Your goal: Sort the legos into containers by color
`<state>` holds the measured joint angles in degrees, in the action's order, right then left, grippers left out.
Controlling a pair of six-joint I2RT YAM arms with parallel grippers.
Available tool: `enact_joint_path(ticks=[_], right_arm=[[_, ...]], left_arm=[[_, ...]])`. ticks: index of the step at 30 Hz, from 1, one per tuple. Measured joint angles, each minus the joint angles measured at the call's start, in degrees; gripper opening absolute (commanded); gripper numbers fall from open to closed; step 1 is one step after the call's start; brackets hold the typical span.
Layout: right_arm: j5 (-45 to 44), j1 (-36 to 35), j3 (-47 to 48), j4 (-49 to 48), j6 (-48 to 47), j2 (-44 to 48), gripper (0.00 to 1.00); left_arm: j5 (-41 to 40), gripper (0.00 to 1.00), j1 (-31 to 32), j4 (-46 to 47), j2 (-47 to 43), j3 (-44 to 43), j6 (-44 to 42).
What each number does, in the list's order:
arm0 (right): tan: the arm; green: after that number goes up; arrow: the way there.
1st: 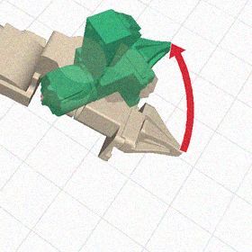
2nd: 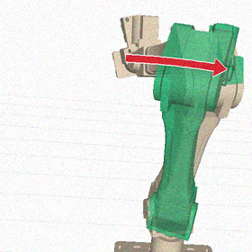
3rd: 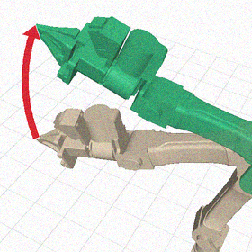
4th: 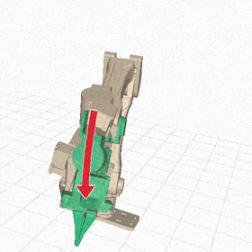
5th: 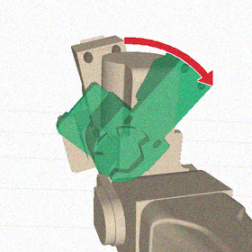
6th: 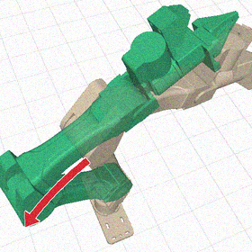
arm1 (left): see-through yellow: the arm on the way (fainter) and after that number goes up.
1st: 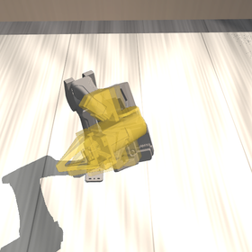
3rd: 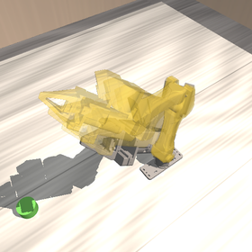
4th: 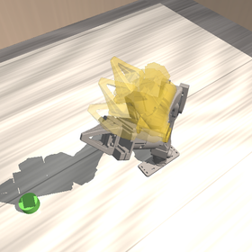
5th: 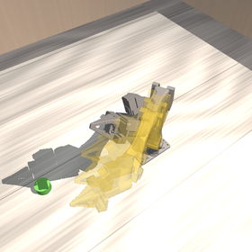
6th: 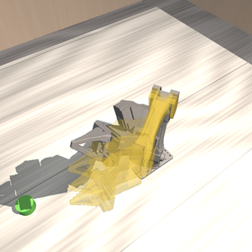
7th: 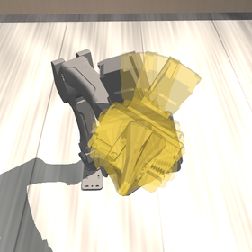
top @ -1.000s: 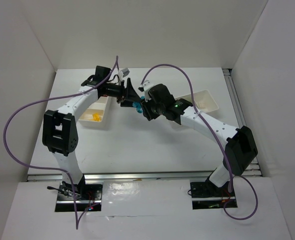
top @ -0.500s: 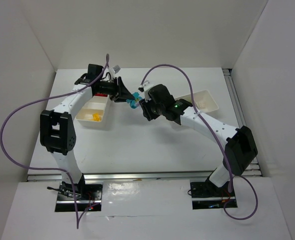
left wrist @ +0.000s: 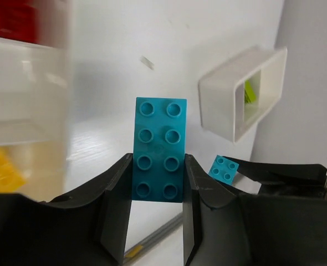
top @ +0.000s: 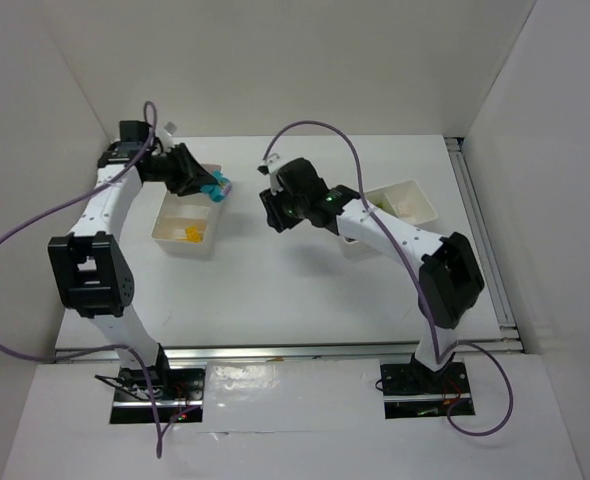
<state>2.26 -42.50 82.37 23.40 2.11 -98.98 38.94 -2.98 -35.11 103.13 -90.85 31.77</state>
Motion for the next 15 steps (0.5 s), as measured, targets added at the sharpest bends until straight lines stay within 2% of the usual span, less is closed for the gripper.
enact_joint_path(ticks=[5, 12, 15], right_arm=[[3.5, -2.3, 11.7, -2.7, 0.0, -9.6, 0.01], [8.7, -6.1, 28.7, -7.1, 0.0, -25.6, 0.01], [9.9, -7.0, 40.1, -6.9, -0.2, -34.1, 0.04]], left_arm=[[-9.3, 0.0, -5.9, -3.8, -7.3, -0.9, 0.3], [-19.8, 0.0, -6.9, -6.9, -15.1, -1.4, 4.2], [-21.7, 0.0, -8.9, -7.6, -15.8, -1.4, 6.2]])
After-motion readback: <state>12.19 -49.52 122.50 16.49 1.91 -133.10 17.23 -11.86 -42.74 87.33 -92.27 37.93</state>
